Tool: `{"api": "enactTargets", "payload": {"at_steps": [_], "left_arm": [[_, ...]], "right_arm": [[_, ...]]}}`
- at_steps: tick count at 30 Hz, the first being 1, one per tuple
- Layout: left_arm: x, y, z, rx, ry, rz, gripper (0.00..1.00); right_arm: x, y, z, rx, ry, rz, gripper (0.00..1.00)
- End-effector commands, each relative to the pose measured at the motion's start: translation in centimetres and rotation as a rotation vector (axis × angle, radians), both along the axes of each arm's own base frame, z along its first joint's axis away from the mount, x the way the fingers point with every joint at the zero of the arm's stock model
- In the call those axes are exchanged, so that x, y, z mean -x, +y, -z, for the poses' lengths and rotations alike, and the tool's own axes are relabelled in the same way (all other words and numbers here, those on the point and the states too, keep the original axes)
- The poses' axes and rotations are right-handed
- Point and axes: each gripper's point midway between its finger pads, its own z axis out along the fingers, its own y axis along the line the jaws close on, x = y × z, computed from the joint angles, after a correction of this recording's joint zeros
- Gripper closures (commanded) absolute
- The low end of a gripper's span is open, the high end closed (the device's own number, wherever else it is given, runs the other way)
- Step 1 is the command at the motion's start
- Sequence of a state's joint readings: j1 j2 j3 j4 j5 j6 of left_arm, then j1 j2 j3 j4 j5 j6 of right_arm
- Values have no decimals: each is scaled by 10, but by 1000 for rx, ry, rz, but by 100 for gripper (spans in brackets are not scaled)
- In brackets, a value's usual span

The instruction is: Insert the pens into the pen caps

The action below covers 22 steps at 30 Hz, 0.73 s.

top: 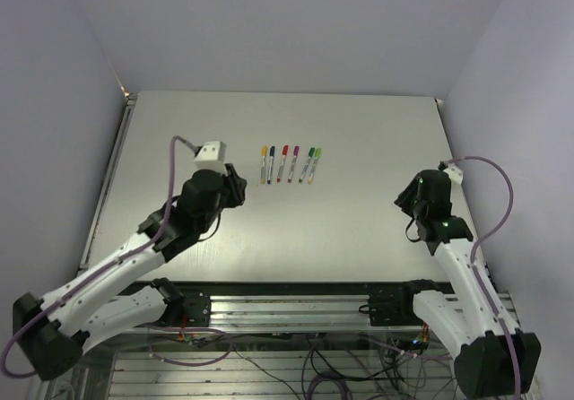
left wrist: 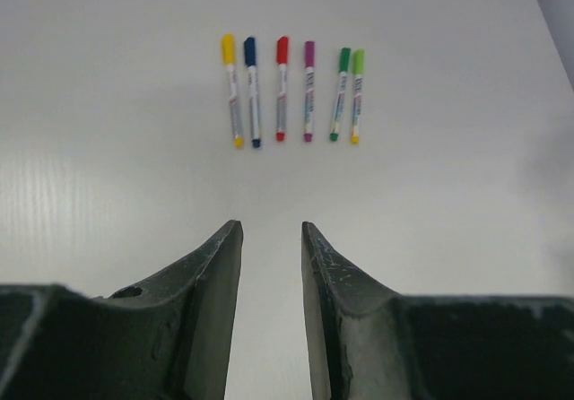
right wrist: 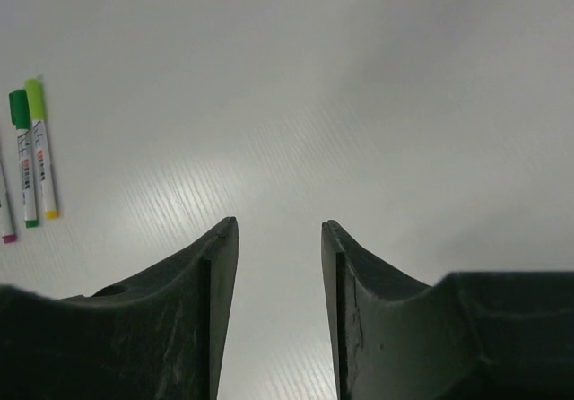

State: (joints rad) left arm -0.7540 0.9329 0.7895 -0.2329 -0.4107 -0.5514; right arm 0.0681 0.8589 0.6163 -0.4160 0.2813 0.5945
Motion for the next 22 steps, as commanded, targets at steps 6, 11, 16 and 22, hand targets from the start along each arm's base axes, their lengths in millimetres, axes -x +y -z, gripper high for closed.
{"api": "enactTargets", "payload": {"at_steps": [6, 11, 16, 22], "left_arm": [[35, 66, 15, -15, 28, -172, 58], [46, 84, 16, -22, 33, -220, 58], [54, 95, 24, -25, 44, -247, 58], [60, 102, 36, -38, 70, -266, 58]], "right_arm": [[29, -6, -6, -41, -55, 70, 49], [31, -8, -7, -41, -59, 83, 48], [32, -12, -4, -29, -45, 105, 50], [32, -12, -3, -24, -36, 105, 49]]}}
